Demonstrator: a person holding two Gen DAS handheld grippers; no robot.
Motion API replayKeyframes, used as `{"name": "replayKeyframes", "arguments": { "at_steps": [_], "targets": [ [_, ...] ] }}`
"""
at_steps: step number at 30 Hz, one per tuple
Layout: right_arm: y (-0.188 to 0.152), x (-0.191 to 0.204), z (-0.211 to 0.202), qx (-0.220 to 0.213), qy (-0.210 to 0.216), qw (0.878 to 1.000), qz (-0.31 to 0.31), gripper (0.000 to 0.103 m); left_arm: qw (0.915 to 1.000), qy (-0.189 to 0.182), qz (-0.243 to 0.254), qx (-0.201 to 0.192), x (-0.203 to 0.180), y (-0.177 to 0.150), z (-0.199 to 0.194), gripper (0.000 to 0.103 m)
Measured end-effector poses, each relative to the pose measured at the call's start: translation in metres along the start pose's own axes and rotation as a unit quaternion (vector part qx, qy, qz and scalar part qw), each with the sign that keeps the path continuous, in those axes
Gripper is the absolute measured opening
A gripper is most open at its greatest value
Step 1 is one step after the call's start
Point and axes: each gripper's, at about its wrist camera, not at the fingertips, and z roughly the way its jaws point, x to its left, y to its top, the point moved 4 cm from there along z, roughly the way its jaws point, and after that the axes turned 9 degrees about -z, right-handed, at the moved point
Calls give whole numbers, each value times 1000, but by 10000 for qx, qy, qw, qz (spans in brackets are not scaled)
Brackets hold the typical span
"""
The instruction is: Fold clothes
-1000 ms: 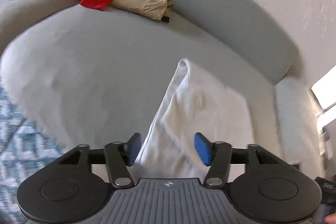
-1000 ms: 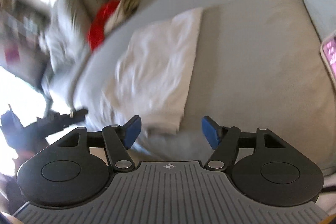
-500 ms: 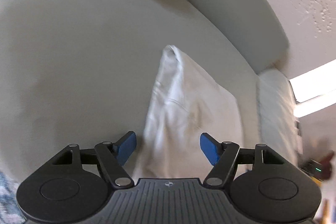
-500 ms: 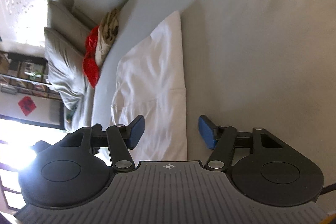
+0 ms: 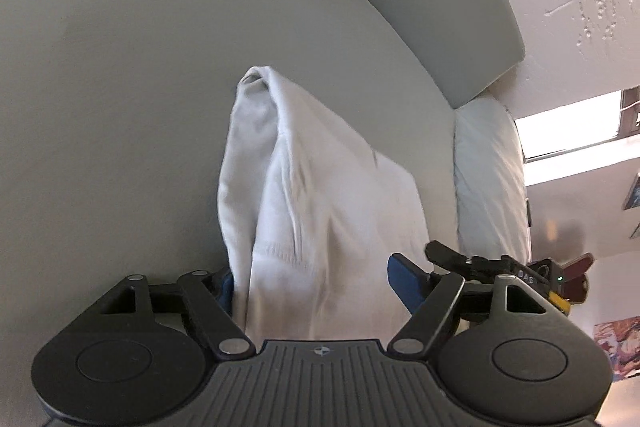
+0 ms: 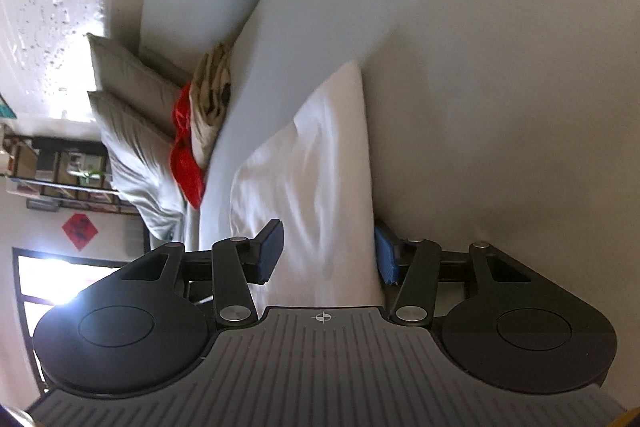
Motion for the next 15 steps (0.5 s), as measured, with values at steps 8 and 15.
{"name": "replayKeyframes", "arguments": {
  "at_steps": [8, 15],
  "targets": [
    [11, -1, 24, -361, -180, 9991, -143, 7, 9997, 139, -30, -182, -1, 3, 13, 13],
    [-6, 53, -4, -919, -1008, 9821, -1301, 6, 9701, 1194, 1696, -1259, -83, -55, -15, 8]
  ]
}}
